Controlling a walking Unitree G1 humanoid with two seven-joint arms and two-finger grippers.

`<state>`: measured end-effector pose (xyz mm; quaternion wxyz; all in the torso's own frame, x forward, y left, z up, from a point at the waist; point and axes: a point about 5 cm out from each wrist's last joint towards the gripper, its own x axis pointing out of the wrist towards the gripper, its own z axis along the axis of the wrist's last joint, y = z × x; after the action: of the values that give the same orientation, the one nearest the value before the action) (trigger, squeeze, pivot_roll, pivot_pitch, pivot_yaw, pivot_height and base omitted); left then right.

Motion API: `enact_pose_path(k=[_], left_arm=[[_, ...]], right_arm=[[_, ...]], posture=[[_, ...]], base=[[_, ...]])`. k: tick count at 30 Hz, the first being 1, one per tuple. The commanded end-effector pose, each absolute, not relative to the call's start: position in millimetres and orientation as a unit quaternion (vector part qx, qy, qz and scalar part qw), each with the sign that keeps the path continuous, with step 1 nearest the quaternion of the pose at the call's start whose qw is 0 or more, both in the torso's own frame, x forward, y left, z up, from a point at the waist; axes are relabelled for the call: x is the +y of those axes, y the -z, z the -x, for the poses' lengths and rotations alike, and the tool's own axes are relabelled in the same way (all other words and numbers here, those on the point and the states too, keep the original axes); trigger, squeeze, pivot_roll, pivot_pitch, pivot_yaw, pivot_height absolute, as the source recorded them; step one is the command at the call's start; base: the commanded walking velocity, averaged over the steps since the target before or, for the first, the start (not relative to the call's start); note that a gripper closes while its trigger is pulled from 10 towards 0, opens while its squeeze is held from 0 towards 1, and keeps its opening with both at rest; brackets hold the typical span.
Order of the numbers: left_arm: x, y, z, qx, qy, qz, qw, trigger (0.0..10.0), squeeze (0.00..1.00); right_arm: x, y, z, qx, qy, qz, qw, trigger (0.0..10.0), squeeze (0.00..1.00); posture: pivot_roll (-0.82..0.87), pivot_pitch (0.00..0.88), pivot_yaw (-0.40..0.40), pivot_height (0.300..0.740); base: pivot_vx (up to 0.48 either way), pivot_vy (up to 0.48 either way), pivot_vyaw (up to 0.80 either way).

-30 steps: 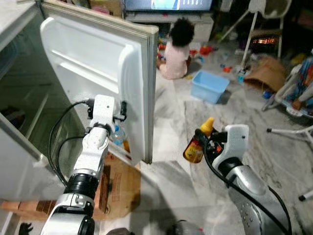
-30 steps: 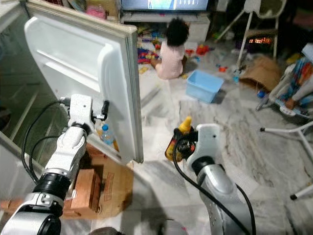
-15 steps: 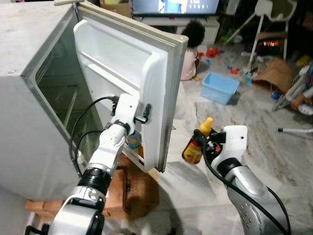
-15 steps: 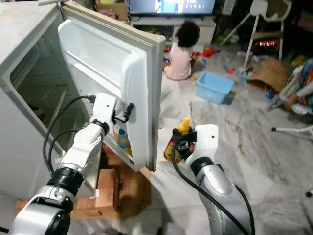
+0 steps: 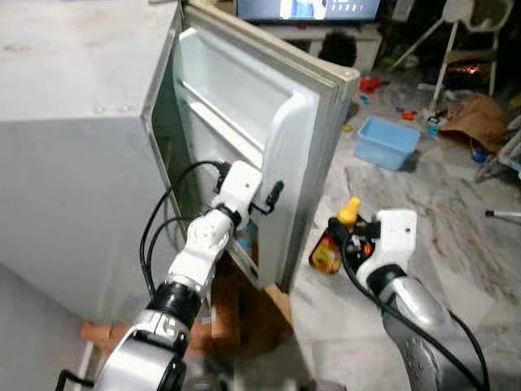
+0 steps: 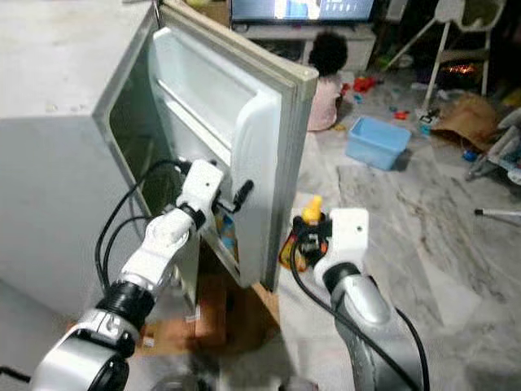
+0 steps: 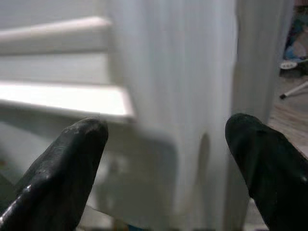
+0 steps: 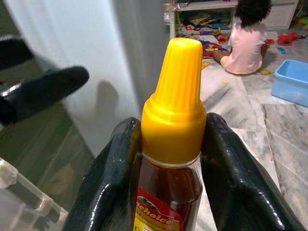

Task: Restocking fridge

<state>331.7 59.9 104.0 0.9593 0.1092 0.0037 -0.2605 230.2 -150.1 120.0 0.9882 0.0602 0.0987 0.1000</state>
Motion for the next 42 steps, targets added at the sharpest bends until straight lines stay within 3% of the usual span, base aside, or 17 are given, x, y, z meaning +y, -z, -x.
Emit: enact_pose_path(k=[1,16,42], left_arm=[[60.3,-108.4,-332.3,-0.006,0.264,-0.105,0.959,10.0,0.0],[58.9,-109.0,-333.3,-0.005,0.265,-0.105,0.959,10.0,0.0],[64.5,-102.3,-335.7,0.019,0.243,-0.129,0.961,10.0,0.0]], right_arm=[[-153.3,-128.0,-232.4,0.079,-0.096,-0.058,0.991,10.0,0.0],[-154.3,-128.5,-233.2,0.076,-0.088,-0.055,0.992,10.0,0.0],[-155.7,-128.5,-235.3,0.073,-0.078,-0.056,0.993,10.0,0.0]], posture=[[-0.04,0.0,-0.008,0.74],[-0.05,0.0,-0.006,0.74],[-0.04,0.0,-0.004,0.74]], base=[[0.0,-0.3,0.0],[0.315,-0.351,0.0],[0.455,0.0,0.0]])
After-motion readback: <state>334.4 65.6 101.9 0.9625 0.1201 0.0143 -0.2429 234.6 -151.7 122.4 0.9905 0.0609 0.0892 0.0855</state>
